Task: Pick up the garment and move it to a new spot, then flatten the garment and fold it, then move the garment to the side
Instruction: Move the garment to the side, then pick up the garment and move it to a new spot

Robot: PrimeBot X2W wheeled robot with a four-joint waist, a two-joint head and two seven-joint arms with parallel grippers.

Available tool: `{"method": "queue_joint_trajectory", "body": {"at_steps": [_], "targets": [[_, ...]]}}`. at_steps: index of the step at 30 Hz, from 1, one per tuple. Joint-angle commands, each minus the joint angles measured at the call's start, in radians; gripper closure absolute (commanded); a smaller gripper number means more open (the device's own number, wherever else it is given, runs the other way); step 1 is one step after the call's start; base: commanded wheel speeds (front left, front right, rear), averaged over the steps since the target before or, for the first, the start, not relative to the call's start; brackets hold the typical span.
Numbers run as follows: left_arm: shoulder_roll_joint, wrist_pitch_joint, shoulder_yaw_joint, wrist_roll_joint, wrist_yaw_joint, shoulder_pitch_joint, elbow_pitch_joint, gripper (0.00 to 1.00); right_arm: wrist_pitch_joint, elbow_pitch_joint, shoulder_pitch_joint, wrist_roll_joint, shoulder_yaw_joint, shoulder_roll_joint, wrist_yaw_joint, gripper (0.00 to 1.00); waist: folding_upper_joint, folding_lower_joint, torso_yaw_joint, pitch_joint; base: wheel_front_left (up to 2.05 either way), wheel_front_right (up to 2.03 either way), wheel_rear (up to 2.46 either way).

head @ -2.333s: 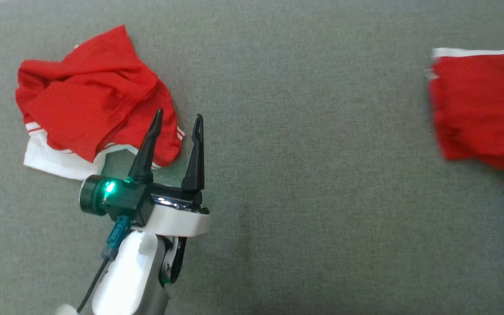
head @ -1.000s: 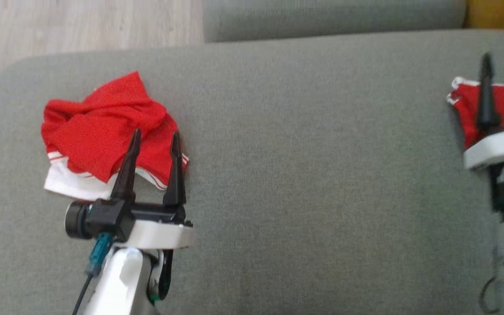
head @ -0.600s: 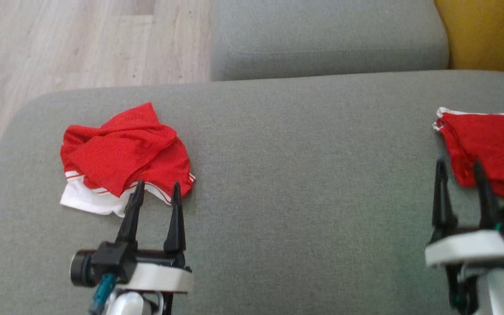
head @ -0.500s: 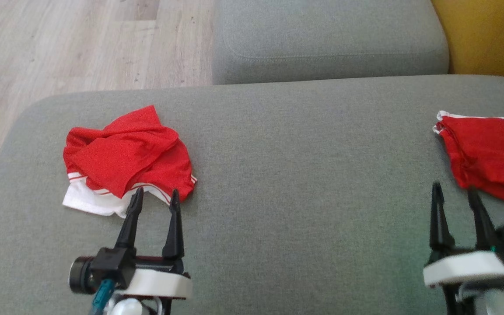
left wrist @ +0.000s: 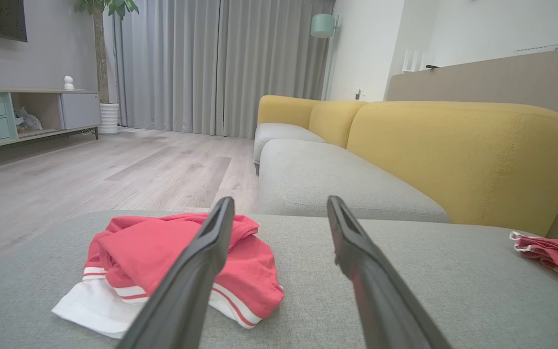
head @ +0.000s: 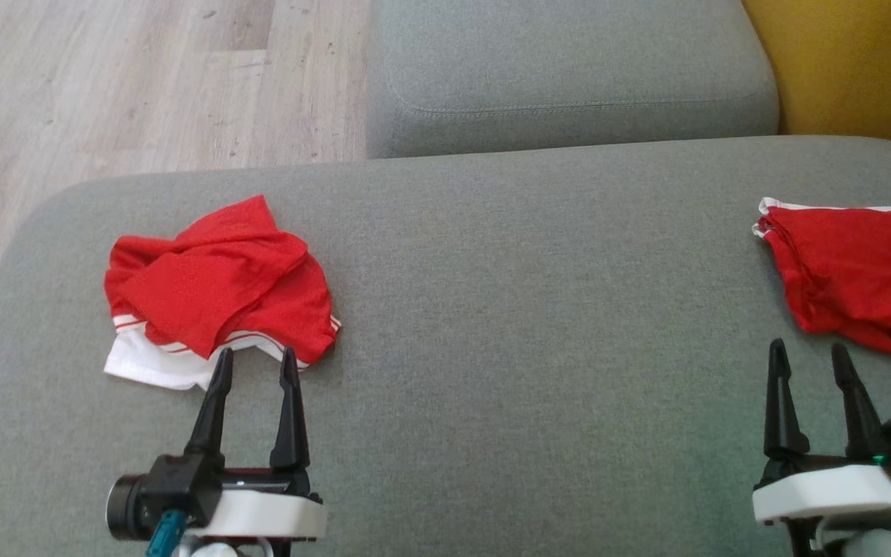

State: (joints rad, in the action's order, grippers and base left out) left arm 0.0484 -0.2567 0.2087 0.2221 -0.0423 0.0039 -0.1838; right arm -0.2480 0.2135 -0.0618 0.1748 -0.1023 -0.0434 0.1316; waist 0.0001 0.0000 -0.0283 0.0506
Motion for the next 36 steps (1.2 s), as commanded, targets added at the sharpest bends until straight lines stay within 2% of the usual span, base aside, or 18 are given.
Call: {"method": "queue_joint_trajectory", "body": {"at_steps": [1,6,12,27,28,36], "targets": [[0.002,-0.005,-0.037,0.007,0.003,-0.032,0.04,0.0,-0.014,-0.044,0.021,0.001,0.028,-0.007,-0.001,0.0,-0.0001,0.0,0.0,-0.001,0.0,0.0,0.0],[0.002,-0.005,-0.033,0.011,0.003,-0.034,0.043,0.0,-0.014,-0.051,0.014,0.0,0.029,-0.007,-0.001,0.0,-0.0001,0.0,-0.003,-0.002,0.0,0.0,0.0],[0.002,-0.005,-0.025,0.005,0.003,-0.038,0.037,0.0,-0.014,-0.043,0.009,0.0,0.046,-0.007,-0.001,0.0,-0.0001,0.0,-0.043,-0.001,0.0,0.0,0.0],[0.002,-0.005,-0.07,-0.037,0.021,-0.02,0.023,0.0,-0.014,-0.03,-0.015,0.036,0.137,-0.007,-0.001,0.0,-0.0001,0.0,-0.244,0.034,0.0,0.0,0.0],[0.002,-0.005,-0.077,-0.036,0.024,-0.016,0.021,0.0,-0.014,-0.028,-0.02,0.041,0.145,-0.007,-0.001,0.0,-0.0001,0.0,-0.273,0.039,0.0,0.0,0.0],[0.002,-0.005,-0.099,-0.057,0.041,-0.012,0.015,0.0,-0.014,-0.029,-0.03,0.056,0.174,-0.007,-0.001,0.0,-0.0001,0.0,-0.337,0.048,0.0,0.0,0.0]]}}
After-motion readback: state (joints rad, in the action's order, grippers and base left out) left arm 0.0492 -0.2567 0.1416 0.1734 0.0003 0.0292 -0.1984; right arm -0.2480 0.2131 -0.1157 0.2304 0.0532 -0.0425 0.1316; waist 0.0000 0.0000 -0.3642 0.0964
